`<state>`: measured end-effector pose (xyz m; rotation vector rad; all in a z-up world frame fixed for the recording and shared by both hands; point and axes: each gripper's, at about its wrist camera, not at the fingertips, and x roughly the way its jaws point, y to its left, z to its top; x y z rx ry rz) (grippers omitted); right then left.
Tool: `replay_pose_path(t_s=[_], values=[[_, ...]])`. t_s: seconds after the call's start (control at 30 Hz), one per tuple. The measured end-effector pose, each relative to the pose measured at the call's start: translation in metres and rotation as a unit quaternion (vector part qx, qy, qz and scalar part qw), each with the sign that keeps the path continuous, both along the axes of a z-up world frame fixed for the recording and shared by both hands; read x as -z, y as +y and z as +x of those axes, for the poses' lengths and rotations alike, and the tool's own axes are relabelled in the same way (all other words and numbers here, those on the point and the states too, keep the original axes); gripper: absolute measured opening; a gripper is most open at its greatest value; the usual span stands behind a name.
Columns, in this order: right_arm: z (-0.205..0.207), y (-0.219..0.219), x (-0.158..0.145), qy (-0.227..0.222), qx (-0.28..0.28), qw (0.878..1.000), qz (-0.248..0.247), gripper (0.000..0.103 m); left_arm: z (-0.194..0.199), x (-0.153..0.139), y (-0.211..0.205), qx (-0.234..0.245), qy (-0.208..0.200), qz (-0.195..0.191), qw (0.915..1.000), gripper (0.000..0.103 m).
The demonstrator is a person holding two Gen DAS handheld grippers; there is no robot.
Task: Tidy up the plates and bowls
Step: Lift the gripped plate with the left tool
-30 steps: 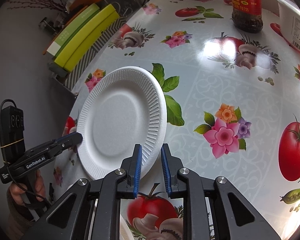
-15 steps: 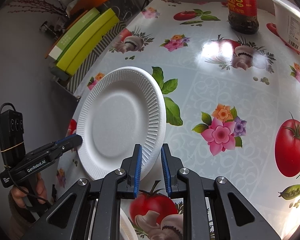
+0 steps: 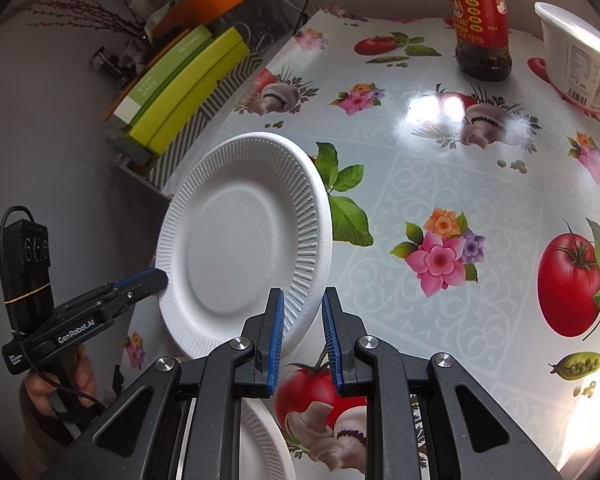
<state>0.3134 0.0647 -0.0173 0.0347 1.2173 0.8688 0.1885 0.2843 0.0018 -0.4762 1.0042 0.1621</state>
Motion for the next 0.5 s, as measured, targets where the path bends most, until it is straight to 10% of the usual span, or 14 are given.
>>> replay_pose_path(t_s=[0.5], values=[[-0.025,-0.018,-0.016,-0.012,0.002,1.000,0.006,0.019,-0.022,-0.015,-0.013,0.008,-0.015,0.008,0.9998,0.022]])
